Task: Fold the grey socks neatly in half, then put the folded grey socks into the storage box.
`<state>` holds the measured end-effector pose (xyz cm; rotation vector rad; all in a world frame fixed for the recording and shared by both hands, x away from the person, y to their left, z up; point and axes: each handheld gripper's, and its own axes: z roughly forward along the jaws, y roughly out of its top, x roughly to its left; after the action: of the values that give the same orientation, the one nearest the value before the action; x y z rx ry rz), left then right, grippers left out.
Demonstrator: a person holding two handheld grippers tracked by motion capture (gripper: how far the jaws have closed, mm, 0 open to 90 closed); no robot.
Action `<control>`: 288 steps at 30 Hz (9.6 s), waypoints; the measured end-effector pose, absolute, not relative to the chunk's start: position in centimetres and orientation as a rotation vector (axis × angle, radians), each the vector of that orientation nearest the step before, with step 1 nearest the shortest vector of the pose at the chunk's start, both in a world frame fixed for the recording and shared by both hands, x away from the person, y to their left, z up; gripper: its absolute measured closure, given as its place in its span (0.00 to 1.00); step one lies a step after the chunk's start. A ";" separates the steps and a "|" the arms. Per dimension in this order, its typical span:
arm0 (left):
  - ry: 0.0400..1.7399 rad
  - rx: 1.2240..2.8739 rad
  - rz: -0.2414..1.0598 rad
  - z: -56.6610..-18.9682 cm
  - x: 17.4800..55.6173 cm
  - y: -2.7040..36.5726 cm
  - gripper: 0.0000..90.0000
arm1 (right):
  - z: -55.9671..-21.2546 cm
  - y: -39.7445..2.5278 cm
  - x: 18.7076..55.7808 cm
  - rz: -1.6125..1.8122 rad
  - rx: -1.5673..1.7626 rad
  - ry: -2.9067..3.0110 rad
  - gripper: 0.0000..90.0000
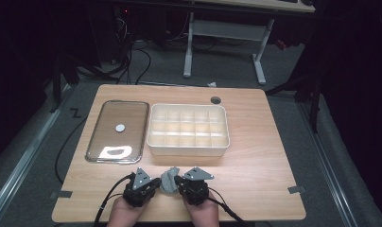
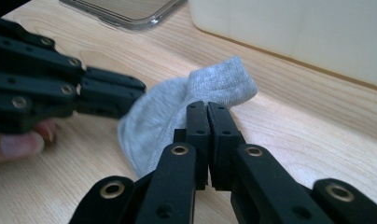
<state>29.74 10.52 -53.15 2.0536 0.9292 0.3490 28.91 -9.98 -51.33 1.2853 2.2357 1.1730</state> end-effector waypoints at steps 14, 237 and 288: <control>0.858 2.094 0.325 -53.2 29.0 8.5 0.98 | -51.2 -9.8 28.6 1.182 1.279 2.239 0.99; 0.990 1.957 0.458 -52.4 30.8 16.2 0.66 | -50.4 -10.8 29.6 1.037 1.320 2.559 0.78; 0.938 1.993 0.389 -53.1 30.9 17.5 0.48 | -46.3 -24.7 31.0 0.620 1.504 2.350 0.77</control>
<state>30.93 17.55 -53.06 1.9925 0.9379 0.3889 31.03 -24.69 -46.27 1.5043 2.3505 0.6195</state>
